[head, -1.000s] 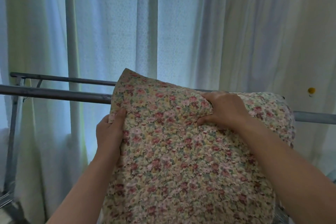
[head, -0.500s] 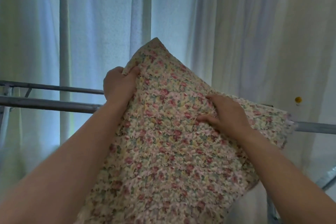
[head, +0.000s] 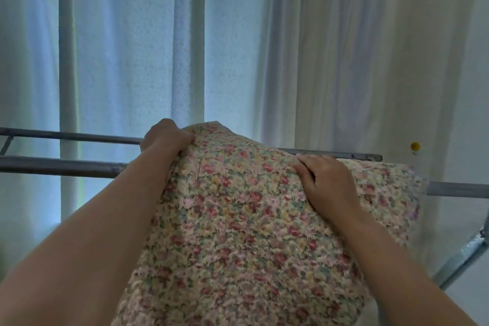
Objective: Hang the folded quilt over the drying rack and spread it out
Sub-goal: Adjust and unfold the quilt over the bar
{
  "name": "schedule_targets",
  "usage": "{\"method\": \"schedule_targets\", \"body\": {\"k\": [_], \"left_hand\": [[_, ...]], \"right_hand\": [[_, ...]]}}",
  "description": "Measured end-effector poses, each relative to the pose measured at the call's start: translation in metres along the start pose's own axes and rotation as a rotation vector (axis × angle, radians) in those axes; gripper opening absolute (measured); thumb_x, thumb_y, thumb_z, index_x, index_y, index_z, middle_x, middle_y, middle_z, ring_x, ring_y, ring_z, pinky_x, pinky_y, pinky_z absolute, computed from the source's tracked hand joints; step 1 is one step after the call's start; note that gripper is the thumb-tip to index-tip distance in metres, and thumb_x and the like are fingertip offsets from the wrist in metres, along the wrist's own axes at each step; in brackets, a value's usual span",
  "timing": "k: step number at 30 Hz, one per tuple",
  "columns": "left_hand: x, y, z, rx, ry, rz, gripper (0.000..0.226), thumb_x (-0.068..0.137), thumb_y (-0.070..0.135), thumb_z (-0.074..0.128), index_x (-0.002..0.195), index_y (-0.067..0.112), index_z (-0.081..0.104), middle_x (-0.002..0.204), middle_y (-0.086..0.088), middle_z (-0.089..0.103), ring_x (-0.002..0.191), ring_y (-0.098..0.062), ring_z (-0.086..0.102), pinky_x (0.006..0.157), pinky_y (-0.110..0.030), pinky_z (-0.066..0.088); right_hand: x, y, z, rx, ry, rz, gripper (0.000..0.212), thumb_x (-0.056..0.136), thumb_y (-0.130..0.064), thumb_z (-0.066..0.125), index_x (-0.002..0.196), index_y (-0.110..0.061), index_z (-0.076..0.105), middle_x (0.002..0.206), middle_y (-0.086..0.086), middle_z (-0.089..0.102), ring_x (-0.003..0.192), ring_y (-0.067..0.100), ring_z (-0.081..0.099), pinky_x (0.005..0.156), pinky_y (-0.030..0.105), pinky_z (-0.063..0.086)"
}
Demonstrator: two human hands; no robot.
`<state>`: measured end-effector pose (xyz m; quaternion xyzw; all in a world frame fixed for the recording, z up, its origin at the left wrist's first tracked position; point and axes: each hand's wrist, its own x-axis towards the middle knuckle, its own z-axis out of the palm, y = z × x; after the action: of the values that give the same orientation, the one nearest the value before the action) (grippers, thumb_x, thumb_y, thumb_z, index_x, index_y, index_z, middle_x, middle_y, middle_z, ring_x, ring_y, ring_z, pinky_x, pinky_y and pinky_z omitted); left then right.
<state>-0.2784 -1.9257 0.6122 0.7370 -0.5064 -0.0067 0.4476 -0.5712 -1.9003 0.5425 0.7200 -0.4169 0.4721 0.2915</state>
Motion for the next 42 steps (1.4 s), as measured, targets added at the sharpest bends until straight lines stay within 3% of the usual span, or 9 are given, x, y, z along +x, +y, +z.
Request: {"method": "schedule_targets", "body": {"k": [3,10,14,19,26,31,34,39,42], "left_hand": [[0.002,-0.001,0.000,0.015,0.002,-0.008,0.030,0.077,0.034,0.065,0.067,0.011,0.047,0.070,-0.006,0.054,0.060,-0.020,0.049,0.047,-0.029,0.030],[-0.001,0.004,0.001,0.045,0.006,0.007,0.026,0.078,0.028,0.064,0.069,0.008,0.050,0.070,-0.008,0.055,0.060,-0.022,0.050,0.053,-0.031,0.036],[-0.003,0.005,0.002,0.087,0.029,0.023,0.022,0.081,0.020,0.059,0.067,0.007,0.049,0.067,-0.008,0.052,0.059,-0.022,0.049,0.051,-0.029,0.035],[-0.004,0.004,0.003,0.091,0.081,0.033,0.022,0.081,0.019,0.057,0.065,0.007,0.049,0.064,-0.007,0.052,0.055,-0.021,0.048,0.046,-0.027,0.030],[0.001,0.000,-0.007,0.034,0.195,0.006,0.019,0.079,0.014,0.056,0.064,0.007,0.049,0.062,-0.007,0.051,0.053,-0.021,0.045,0.046,-0.027,0.030],[0.013,-0.008,-0.029,-0.194,0.186,-0.031,0.019,0.082,0.017,0.057,0.073,0.001,0.051,0.069,-0.011,0.052,0.061,-0.025,0.050,0.057,-0.034,0.039],[0.017,-0.012,-0.034,-0.294,0.218,-0.037,0.012,0.083,0.013,0.058,0.085,0.003,0.052,0.072,-0.009,0.053,0.075,-0.027,0.051,0.067,-0.034,0.042],[0.019,-0.016,-0.029,-0.219,0.257,-0.061,0.019,0.083,0.007,0.055,0.099,-0.002,0.054,0.107,-0.019,0.059,0.099,-0.034,0.055,0.081,-0.040,0.045],[0.011,-0.018,-0.018,0.017,0.119,-0.062,0.022,0.080,0.015,0.053,0.097,0.002,0.058,0.097,-0.016,0.059,0.086,-0.031,0.055,0.072,-0.039,0.044]], "right_hand": [[-0.020,0.003,0.000,0.027,0.139,0.013,0.032,0.090,-0.025,0.047,0.099,-0.002,0.068,0.096,0.014,0.071,0.090,0.029,0.064,0.085,0.035,0.043],[-0.085,0.012,0.007,0.001,0.292,0.374,0.051,0.090,-0.044,0.037,0.121,-0.010,0.058,0.134,0.023,0.047,0.127,0.042,0.037,0.102,0.061,0.026],[-0.111,0.021,0.009,0.180,0.314,0.828,0.094,0.072,-0.082,0.027,0.142,-0.019,0.028,0.150,0.020,0.020,0.138,0.033,0.015,0.108,0.055,0.015],[-0.133,0.020,0.022,0.640,0.321,1.270,0.082,0.080,-0.062,0.049,0.144,-0.033,0.008,0.155,0.001,0.015,0.138,0.025,0.021,0.108,0.047,0.025],[-0.098,0.021,-0.006,0.644,0.511,1.030,0.044,0.094,-0.034,0.047,0.137,-0.024,0.039,0.135,0.003,0.049,0.120,0.022,0.047,0.094,0.031,0.037],[-0.026,0.043,-0.033,0.663,0.537,0.895,0.048,0.091,-0.030,0.053,0.136,-0.018,0.040,0.136,-0.004,0.042,0.121,0.011,0.040,0.095,0.020,0.031],[0.019,0.060,-0.037,0.524,0.500,0.824,0.038,0.085,-0.026,0.059,0.120,-0.014,0.046,0.114,0.001,0.049,0.104,0.015,0.046,0.080,0.018,0.032],[0.055,0.082,-0.021,0.269,0.175,0.861,0.026,0.078,-0.025,0.065,0.094,-0.012,0.050,0.100,0.010,0.055,0.087,0.028,0.051,0.070,0.031,0.036],[0.051,0.089,-0.008,0.030,-0.191,0.820,0.020,0.080,-0.026,0.062,0.086,-0.006,0.064,0.103,0.020,0.062,0.091,0.033,0.056,0.073,0.033,0.042]]}}
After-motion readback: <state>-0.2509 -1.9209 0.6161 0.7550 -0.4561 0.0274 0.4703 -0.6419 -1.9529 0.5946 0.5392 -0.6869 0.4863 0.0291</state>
